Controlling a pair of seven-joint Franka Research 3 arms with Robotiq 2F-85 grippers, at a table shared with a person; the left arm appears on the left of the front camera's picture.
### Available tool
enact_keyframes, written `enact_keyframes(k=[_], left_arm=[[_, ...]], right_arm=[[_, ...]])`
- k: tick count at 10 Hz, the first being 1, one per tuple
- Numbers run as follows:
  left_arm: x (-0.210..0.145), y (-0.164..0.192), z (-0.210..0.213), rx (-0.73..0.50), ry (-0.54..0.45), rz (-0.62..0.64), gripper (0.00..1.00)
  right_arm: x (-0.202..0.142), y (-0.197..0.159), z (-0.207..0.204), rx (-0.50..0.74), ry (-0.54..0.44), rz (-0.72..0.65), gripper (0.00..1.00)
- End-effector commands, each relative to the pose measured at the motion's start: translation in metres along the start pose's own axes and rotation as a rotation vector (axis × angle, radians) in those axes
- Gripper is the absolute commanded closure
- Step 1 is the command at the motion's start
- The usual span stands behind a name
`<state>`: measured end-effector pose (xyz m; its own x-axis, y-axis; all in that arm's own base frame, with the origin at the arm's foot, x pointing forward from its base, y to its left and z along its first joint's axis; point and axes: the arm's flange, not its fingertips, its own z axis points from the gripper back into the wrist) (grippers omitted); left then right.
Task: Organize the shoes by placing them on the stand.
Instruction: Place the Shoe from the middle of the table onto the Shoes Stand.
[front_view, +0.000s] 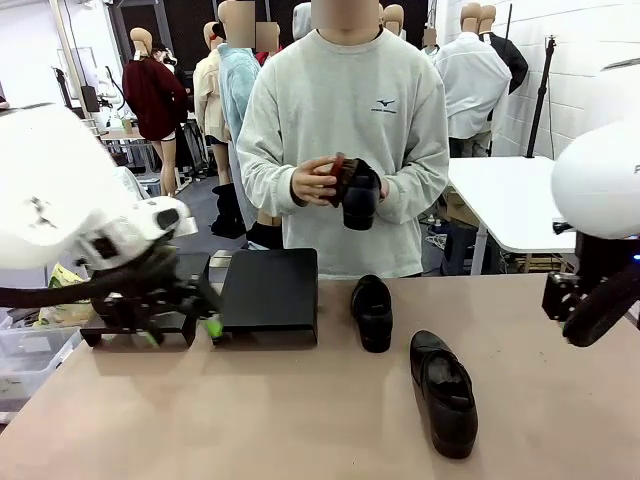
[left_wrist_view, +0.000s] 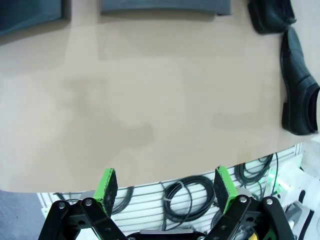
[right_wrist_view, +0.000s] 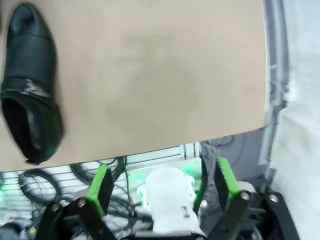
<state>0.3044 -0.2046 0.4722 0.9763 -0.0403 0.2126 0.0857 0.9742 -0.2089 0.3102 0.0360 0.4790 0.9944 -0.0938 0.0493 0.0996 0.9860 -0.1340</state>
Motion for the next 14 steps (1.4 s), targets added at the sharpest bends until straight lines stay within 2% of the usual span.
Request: enact_keyframes(k=[1, 2, 4, 5, 6, 8, 10, 13, 14], left_arm=[[-0.013, -0.039, -0.042, 0.069, -0.082, 0.054, 0.00], [-0.018, -0.064, -0.050, 0.078, -0.078, 0.060, 0.00], [-0.023, -0.121, -0.062, 0.106, -0.126, -0.020, 0.00], [-0.024, -0.137, -0.060, 0.118, -0.114, -0.045, 0.00], [-0.035, -0.099, -0.057, 0.067, -0.096, 0.001, 0.00], [-0.035, -0.099, -0.057, 0.067, -0.096, 0.001, 0.00], [-0.036, -0.122, -0.049, 0.083, -0.137, 0.002, 0.00], [-0.043, -0.193, -0.047, -0.054, -0.087, -0.044, 0.00], [-0.040, -0.211, -0.056, -0.052, -0.063, -0.045, 0.00]], right_arm=[[0.006, -0.023, -0.020, 0.143, -0.024, 0.072, 0.00], [0.004, -0.028, -0.022, 0.169, -0.010, 0.055, 0.00], [0.011, -0.026, -0.028, 0.182, -0.017, 0.080, 0.00], [0.012, -0.024, -0.028, 0.187, -0.015, 0.059, 0.00], [0.019, -0.030, -0.011, 0.154, -0.014, 0.055, 0.00], [0.019, -0.030, -0.011, 0.154, -0.014, 0.055, 0.00], [0.019, -0.030, -0.011, 0.154, -0.014, 0.055, 0.00], [0.019, -0.030, -0.011, 0.154, -0.014, 0.055, 0.00], [0.019, -0.030, -0.011, 0.154, -0.014, 0.055, 0.00]])
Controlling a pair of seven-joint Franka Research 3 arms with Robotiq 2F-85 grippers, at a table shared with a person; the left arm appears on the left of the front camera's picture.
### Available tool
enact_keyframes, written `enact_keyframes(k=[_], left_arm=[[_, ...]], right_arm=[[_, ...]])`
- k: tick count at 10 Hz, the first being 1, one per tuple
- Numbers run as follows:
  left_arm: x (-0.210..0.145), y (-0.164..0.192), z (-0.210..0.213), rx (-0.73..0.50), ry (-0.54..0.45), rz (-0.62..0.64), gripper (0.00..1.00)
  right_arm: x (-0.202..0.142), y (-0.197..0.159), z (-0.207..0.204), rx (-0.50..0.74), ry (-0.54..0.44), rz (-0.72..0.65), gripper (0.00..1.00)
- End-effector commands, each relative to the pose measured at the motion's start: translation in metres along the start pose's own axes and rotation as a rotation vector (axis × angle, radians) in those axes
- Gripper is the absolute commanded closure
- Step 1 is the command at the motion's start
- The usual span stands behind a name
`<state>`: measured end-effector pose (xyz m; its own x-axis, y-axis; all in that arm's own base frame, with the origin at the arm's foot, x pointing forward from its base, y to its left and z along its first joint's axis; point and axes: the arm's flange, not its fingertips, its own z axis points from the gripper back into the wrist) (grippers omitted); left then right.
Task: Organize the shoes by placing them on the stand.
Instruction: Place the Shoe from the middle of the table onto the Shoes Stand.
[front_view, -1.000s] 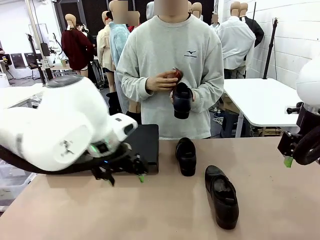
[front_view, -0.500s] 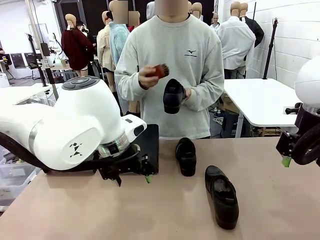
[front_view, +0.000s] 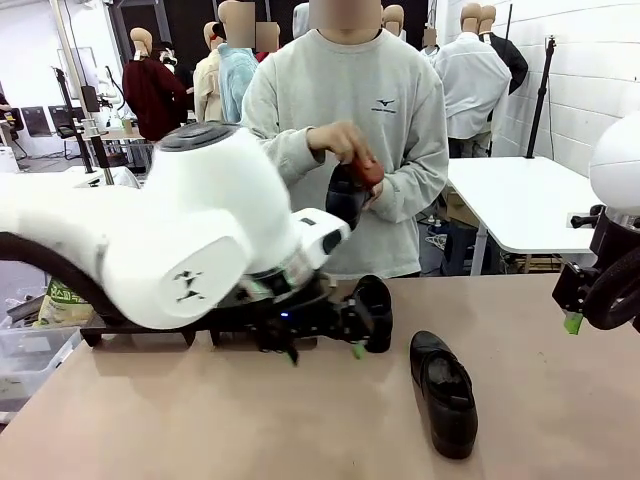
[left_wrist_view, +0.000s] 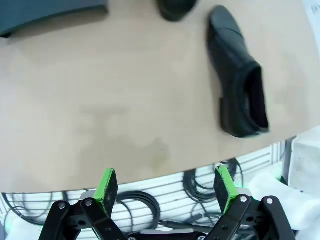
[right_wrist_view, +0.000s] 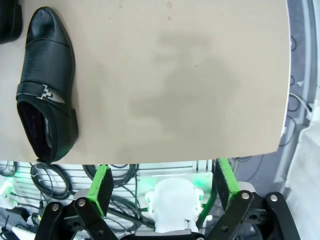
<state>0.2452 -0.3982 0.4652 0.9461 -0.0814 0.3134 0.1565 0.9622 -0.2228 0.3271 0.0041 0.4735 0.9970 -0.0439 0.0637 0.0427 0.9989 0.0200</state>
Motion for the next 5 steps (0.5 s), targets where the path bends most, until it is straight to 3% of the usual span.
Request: enact_keyframes(k=[1, 5], left_arm=[[0.015, -0.037, -0.034, 0.007, 0.084, 0.038, 0.00], [0.011, -0.097, -0.083, -0.011, 0.123, -0.007, 0.00]], right_arm=[[-0.001, -0.001, 0.000, -0.003, 0.004, 0.005, 0.00], [-0.001, -0.001, 0.000, -0.003, 0.004, 0.005, 0.00]])
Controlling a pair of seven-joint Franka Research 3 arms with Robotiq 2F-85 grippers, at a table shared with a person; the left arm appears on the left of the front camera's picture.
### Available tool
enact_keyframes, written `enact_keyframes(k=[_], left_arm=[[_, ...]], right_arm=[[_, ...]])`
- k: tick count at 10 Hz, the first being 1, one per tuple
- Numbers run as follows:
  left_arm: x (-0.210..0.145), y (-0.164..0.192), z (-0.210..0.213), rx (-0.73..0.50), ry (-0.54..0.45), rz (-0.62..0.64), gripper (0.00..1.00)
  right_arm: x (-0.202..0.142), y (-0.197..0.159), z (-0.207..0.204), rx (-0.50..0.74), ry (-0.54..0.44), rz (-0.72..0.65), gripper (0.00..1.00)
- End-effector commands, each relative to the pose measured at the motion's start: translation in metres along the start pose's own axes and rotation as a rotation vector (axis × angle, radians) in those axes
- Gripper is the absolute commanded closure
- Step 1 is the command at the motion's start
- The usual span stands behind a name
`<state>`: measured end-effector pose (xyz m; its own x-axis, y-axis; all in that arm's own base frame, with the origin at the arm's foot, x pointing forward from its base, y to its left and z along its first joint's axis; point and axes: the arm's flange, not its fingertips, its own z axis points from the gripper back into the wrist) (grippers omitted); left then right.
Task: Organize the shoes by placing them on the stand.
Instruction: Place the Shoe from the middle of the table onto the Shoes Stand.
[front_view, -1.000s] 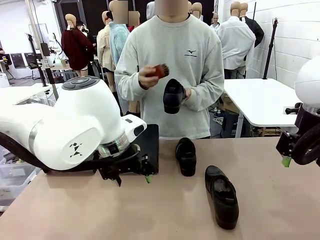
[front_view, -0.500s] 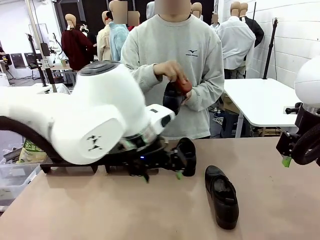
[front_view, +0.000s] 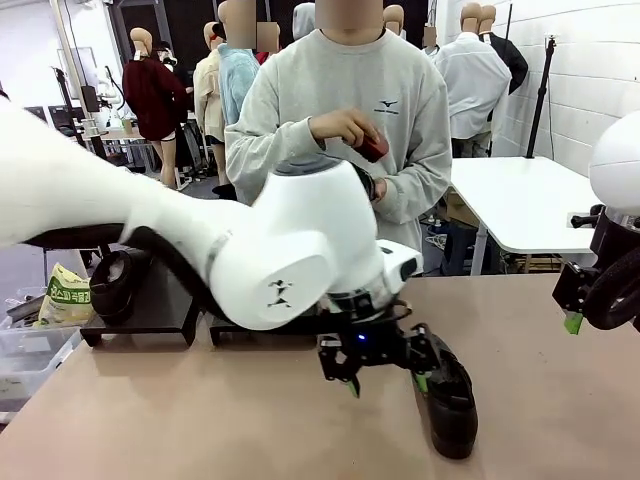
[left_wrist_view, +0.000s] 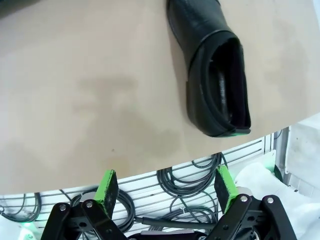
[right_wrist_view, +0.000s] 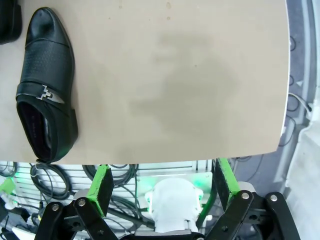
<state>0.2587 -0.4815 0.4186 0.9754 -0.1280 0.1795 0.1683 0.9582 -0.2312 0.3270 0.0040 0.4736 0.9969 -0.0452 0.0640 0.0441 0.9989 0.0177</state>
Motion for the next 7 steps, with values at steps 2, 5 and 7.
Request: enact_keyframes(k=[2, 5, 7], left_arm=[[0.016, -0.048, -0.026, 0.013, -0.048, -0.058, 0.00], [0.038, -0.054, -0.048, 0.065, -0.042, -0.073, 0.00], [0.051, -0.057, -0.055, 0.071, -0.057, -0.048, 0.00]], right_arm=[[0.000, -0.001, 0.000, -0.001, 0.004, 0.006, 0.00], [0.000, -0.001, 0.000, -0.001, 0.004, 0.006, 0.00], [0.000, -0.001, 0.000, -0.001, 0.004, 0.006, 0.00]])
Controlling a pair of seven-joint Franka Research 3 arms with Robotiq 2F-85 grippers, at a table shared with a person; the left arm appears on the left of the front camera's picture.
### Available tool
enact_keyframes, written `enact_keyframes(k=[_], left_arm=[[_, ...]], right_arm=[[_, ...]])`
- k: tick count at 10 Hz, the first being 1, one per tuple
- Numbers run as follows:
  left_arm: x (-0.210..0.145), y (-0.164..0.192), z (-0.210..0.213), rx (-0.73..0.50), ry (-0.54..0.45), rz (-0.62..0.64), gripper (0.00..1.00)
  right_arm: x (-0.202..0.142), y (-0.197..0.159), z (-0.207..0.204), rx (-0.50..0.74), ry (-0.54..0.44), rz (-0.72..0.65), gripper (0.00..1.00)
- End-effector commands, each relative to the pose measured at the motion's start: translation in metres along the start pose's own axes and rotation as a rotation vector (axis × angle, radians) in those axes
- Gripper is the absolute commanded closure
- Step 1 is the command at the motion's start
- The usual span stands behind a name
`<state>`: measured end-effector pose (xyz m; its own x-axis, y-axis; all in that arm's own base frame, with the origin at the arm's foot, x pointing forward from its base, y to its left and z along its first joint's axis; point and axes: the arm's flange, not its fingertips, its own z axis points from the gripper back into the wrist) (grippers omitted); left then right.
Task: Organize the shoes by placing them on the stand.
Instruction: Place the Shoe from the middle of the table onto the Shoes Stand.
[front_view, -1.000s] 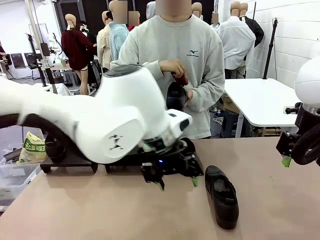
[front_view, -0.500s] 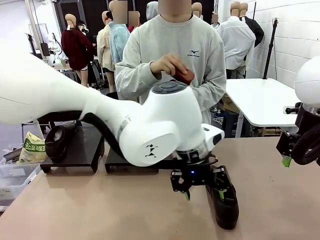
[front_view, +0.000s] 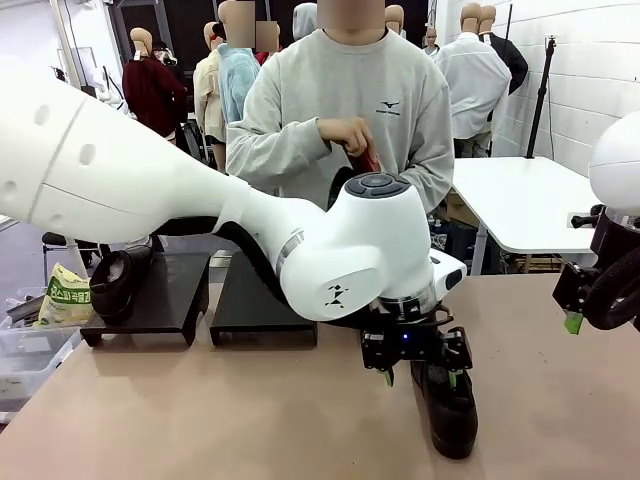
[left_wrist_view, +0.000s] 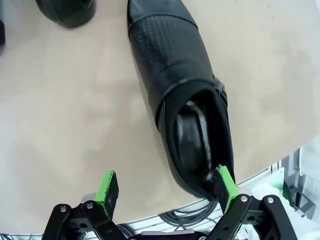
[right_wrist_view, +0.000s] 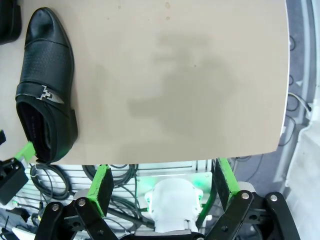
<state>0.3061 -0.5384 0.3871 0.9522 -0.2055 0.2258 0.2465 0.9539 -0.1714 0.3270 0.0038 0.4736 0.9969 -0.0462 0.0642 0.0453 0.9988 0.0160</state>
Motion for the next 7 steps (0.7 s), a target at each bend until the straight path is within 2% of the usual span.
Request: enact_keyframes(k=[1, 3, 5, 7], left_arm=[[0.012, -0.014, -0.007, 0.033, -0.022, 0.061, 0.00], [0.024, -0.010, -0.013, 0.037, -0.022, 0.096, 0.00], [0.024, -0.007, -0.023, 0.056, 0.029, 0.164, 0.00], [0.025, -0.010, -0.033, 0.083, 0.059, 0.175, 0.00]], right_arm=[[0.000, -0.001, 0.000, 0.001, 0.005, 0.008, 0.00], [0.000, -0.001, 0.000, 0.001, 0.005, 0.008, 0.00], [0.000, -0.001, 0.000, 0.001, 0.005, 0.008, 0.00], [0.000, -0.001, 0.000, 0.001, 0.005, 0.008, 0.00]])
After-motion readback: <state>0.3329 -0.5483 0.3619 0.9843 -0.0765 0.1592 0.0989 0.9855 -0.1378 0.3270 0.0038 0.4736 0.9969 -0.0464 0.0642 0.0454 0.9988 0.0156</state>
